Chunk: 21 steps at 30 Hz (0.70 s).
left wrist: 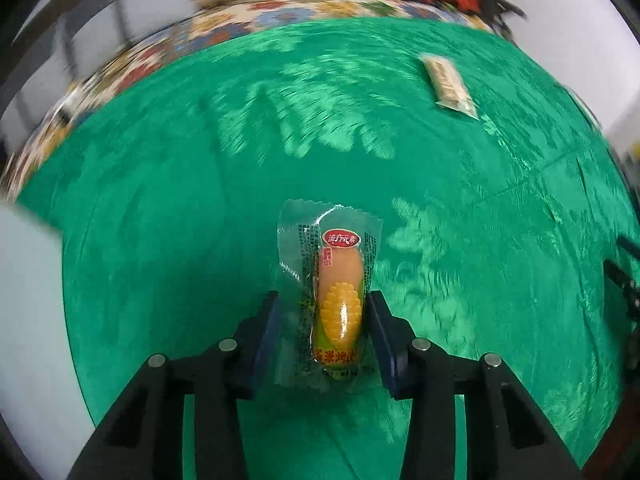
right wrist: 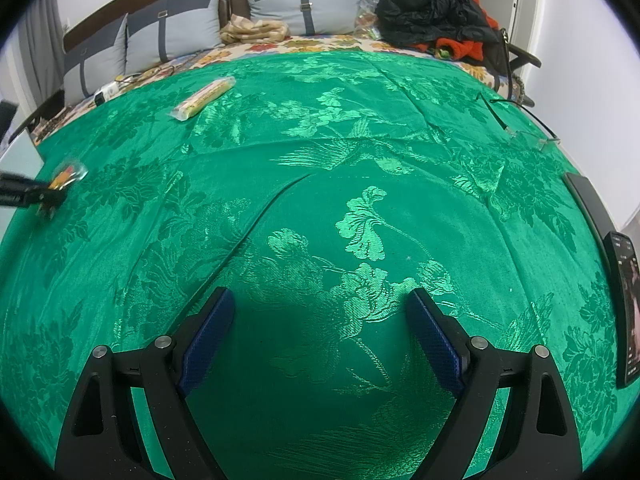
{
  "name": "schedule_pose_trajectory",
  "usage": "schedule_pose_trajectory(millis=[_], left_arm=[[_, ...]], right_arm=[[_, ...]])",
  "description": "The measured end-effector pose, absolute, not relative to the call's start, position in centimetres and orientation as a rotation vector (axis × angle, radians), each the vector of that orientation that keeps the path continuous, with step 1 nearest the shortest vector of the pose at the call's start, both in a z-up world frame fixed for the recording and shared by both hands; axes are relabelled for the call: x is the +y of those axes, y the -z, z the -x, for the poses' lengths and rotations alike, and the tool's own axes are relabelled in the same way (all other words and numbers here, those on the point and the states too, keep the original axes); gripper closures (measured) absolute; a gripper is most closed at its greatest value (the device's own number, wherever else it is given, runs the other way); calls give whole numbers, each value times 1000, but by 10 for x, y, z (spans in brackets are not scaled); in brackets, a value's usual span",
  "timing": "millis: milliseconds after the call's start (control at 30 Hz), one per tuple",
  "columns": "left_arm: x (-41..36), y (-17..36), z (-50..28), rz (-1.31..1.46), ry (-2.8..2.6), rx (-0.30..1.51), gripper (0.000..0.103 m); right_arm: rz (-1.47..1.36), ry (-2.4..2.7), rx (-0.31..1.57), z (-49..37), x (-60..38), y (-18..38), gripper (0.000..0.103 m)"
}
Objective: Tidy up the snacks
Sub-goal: 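Grasp the corn-shaped sausage pack with the left tool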
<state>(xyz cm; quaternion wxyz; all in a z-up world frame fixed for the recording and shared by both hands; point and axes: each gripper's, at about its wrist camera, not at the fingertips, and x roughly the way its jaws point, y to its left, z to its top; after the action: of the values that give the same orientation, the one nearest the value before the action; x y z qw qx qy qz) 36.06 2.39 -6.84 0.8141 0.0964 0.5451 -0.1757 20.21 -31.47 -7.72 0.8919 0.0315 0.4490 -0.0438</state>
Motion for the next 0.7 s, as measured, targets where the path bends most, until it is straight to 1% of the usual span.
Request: schedule_pose_trajectory(millis=[133, 300, 367, 433, 467, 533, 700], left_arm=[[42, 69, -321, -58, 263, 1139, 61], [36, 74, -296, -77, 202, 1050, 56], [37, 76, -295, -52, 191, 1018, 49], [36, 79, -294, -68, 191, 992, 35], [32, 81, -295, -95, 185, 977, 32], [31, 83, -295, -101, 166, 955, 24], [41, 86, -292, -62, 140, 924, 16]], right_arm=[[-67, 90, 932, -202, -315, 77, 12], [-69, 90, 932, -202, -315, 77, 12], [-69, 89, 932, -202, -315, 77, 12], [-69, 89, 932, -202, -315, 77, 12], [-69, 89, 932, -202, -315, 77, 12], [-70, 89, 932, -202, -315, 77, 12], [-72, 89, 932, -202, -315, 77, 12]])
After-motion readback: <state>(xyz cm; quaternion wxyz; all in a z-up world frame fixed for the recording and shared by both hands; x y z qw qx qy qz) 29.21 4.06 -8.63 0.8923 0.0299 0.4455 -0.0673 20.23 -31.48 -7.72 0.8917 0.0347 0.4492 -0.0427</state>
